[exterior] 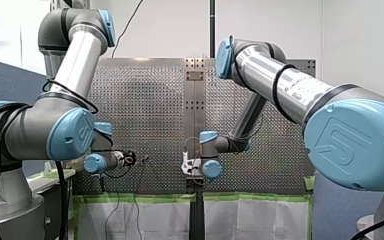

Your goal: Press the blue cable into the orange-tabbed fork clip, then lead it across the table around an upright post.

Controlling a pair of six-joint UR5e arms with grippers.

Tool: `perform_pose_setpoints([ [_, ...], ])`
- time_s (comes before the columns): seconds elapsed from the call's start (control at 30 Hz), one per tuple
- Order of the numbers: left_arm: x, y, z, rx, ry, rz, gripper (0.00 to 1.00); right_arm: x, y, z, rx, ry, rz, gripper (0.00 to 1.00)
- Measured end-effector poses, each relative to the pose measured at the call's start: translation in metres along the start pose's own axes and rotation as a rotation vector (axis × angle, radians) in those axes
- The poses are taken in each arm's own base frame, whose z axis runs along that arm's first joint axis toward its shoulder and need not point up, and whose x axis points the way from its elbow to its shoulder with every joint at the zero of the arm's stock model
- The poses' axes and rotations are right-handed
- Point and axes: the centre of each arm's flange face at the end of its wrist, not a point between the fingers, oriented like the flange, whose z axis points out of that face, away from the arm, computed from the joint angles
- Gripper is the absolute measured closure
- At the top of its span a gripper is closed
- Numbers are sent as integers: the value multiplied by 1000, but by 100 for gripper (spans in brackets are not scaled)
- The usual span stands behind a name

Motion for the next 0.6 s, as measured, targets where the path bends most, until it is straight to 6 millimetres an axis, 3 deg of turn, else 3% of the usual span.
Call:
perform_pose_setpoints([
  [0.6, 13, -17, -9, -50, 75, 107, 0, -1, 0, 0, 1, -2, 1, 100],
])
